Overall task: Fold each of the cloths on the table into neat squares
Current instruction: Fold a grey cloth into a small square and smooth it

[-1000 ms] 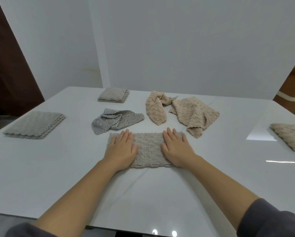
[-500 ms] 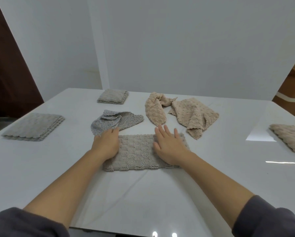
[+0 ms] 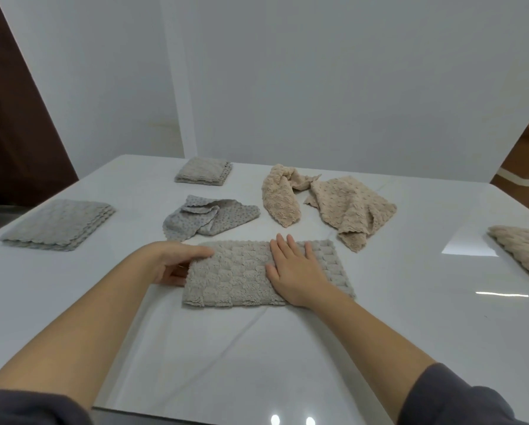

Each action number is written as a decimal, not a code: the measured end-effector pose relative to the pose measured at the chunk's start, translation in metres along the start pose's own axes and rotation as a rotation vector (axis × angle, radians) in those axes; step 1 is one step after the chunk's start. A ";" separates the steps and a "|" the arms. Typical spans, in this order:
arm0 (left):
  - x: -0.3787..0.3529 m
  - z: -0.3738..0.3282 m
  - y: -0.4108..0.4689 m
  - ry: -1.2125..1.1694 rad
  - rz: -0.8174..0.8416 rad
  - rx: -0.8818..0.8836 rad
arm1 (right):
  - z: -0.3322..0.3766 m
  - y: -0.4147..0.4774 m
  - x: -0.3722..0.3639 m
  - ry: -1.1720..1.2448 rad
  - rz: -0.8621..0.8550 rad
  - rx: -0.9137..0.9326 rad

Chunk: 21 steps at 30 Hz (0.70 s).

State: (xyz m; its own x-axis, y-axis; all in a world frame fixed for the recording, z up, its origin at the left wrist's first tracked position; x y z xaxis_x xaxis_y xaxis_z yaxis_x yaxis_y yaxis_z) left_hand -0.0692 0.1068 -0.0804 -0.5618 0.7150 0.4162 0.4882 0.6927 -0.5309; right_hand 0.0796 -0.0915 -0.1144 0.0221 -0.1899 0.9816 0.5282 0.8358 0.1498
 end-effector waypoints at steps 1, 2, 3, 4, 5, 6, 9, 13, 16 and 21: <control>0.002 0.003 -0.001 -0.003 -0.029 -0.005 | 0.001 0.000 0.001 0.002 0.003 -0.005; 0.005 0.006 -0.001 -0.015 -0.056 -0.021 | 0.003 0.000 0.001 0.009 0.009 -0.010; 0.011 0.007 -0.001 -0.034 -0.080 -0.041 | 0.007 0.000 0.001 0.020 0.016 -0.011; 0.017 0.008 -0.001 -0.054 -0.104 -0.063 | 0.013 0.000 0.001 0.031 0.020 -0.011; 0.024 0.009 -0.002 -0.067 -0.130 -0.081 | 0.020 0.001 0.000 0.042 0.024 -0.010; 0.030 0.010 -0.003 -0.073 -0.154 -0.090 | 0.028 0.003 -0.002 0.051 0.023 -0.006; 0.044 0.020 -0.006 -0.053 -0.205 -0.078 | 0.049 0.007 -0.009 0.055 0.002 -0.002; 0.042 0.020 -0.014 -0.090 -0.226 -0.105 | 0.051 0.011 -0.008 0.067 0.031 -0.007; 0.038 0.000 -0.029 -0.212 -0.158 -0.189 | 0.046 0.010 0.009 0.310 0.038 -0.018; 0.004 -0.050 -0.067 -0.290 -0.011 -0.373 | 0.038 0.015 0.040 1.382 -0.065 -0.535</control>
State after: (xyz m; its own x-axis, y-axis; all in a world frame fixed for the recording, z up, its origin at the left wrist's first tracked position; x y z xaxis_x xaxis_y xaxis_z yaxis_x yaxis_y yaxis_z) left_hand -0.0709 0.0680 -0.0062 -0.7056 0.6882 0.1689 0.6580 0.7248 -0.2043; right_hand 0.0563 -0.0676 -0.0681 0.5948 -0.8028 0.0415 0.7956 0.5805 -0.1734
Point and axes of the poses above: each hand's wrist, its own y-axis towards the middle knuckle, its own x-axis out of the back of the hand, z = x × y, the point moved 1 cm from there along y, towards the middle knuckle, and after that the axes turned 11 degrees about -z, right-handed, at the moved point
